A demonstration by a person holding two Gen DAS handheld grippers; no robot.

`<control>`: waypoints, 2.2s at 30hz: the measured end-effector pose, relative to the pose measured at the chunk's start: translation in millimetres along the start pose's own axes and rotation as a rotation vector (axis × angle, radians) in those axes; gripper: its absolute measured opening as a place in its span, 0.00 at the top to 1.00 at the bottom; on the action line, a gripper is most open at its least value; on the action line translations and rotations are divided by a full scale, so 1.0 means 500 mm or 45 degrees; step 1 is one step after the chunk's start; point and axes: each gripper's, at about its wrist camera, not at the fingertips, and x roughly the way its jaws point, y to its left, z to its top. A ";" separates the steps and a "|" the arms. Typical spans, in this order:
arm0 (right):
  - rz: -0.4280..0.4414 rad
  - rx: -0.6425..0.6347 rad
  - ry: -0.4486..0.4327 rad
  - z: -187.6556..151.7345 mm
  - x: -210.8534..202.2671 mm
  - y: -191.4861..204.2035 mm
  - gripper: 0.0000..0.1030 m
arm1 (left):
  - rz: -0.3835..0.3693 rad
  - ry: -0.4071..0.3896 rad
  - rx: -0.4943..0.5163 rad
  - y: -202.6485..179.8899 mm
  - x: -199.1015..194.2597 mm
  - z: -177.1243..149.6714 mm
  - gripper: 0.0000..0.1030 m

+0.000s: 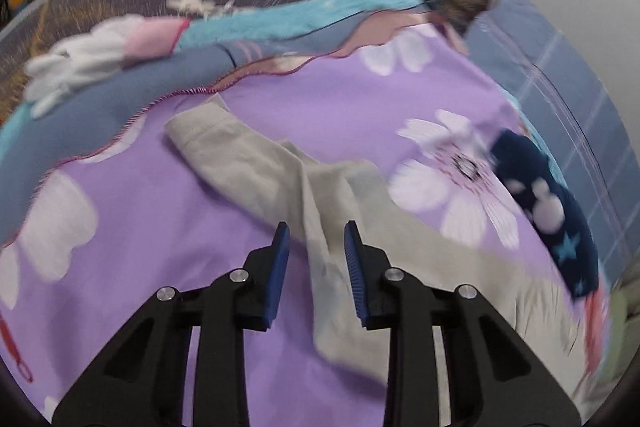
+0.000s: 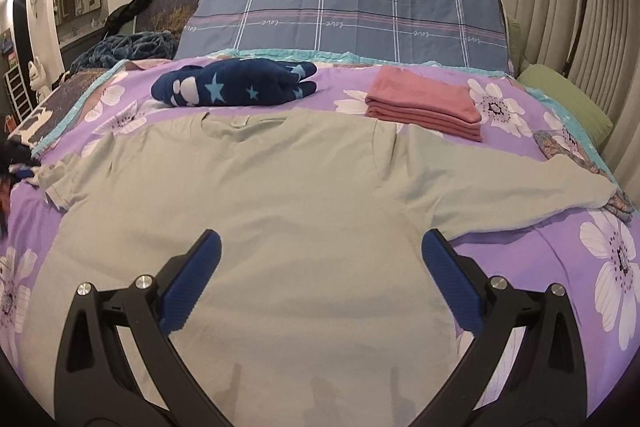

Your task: Fold small clothes

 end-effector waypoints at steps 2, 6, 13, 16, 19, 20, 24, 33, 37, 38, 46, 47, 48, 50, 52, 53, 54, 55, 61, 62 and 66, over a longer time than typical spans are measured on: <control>-0.011 -0.010 0.004 -0.001 0.003 0.002 0.02 | 0.042 0.033 -0.017 -0.003 0.038 0.029 0.71; -0.024 -0.007 0.017 -0.001 0.008 -0.001 0.02 | 0.093 0.120 -0.066 -0.008 0.103 0.061 0.71; -0.040 -0.007 0.040 -0.003 0.025 -0.012 0.02 | 0.054 -0.017 0.005 -0.045 0.064 0.082 1.00; -0.038 0.005 0.054 -0.003 0.039 -0.017 0.02 | -0.136 -0.166 0.207 -0.140 -0.036 0.062 1.00; -0.024 0.026 0.065 -0.003 0.050 -0.021 0.02 | -0.395 -0.302 0.480 -0.277 -0.162 -0.014 1.00; -0.021 0.033 0.065 -0.004 0.051 -0.024 0.02 | -0.466 -0.324 0.554 -0.310 -0.190 -0.040 1.00; -0.039 0.046 0.067 -0.008 0.048 -0.038 0.02 | -0.739 -0.314 0.938 -0.460 -0.276 -0.223 0.97; -0.067 0.085 0.091 -0.016 0.040 -0.102 0.02 | -0.588 -0.181 1.485 -0.503 -0.209 -0.569 0.40; 0.038 0.077 0.104 0.000 0.058 -0.106 0.03 | -0.463 -0.249 1.474 -0.427 -0.210 -0.554 0.34; 0.077 0.074 0.105 0.009 0.067 -0.103 0.11 | -0.417 -0.268 1.451 -0.411 -0.206 -0.538 0.34; 0.524 0.075 0.277 0.123 0.235 -0.034 0.55 | 0.004 -0.288 1.189 -0.260 -0.134 -0.421 0.31; 0.551 0.107 0.319 0.132 0.265 -0.028 0.55 | 0.016 -0.269 1.151 -0.243 -0.127 -0.412 0.31; 0.568 0.137 0.356 0.140 0.292 -0.022 0.55 | 0.023 -0.252 1.112 -0.226 -0.122 -0.401 0.29; 0.599 0.200 0.414 0.153 0.347 -0.010 0.55 | 0.038 -0.246 1.061 -0.202 -0.121 -0.389 0.24; 0.605 0.241 0.451 0.159 0.391 0.003 0.54 | 0.046 -0.249 1.020 -0.190 -0.117 -0.376 0.21; 0.604 0.252 0.459 0.160 0.406 0.009 0.51 | 0.046 -0.246 1.007 -0.187 -0.114 -0.372 0.21; 0.599 0.261 0.457 0.163 0.418 0.015 0.51 | 0.045 -0.239 0.996 -0.187 -0.110 -0.368 0.21; 0.592 0.264 0.439 0.167 0.422 0.023 0.56 | 0.050 -0.230 0.982 -0.186 -0.104 -0.363 0.21; 0.642 0.241 0.289 0.216 0.323 0.015 0.95 | 0.045 -0.234 0.967 -0.184 -0.101 -0.367 0.21; 0.646 0.244 0.230 0.225 0.284 -0.002 0.95 | 0.024 -0.238 0.972 -0.184 -0.110 -0.369 0.21; 0.548 0.172 0.088 0.216 0.167 -0.075 0.95 | -0.215 -0.192 0.941 -0.168 -0.164 -0.372 0.21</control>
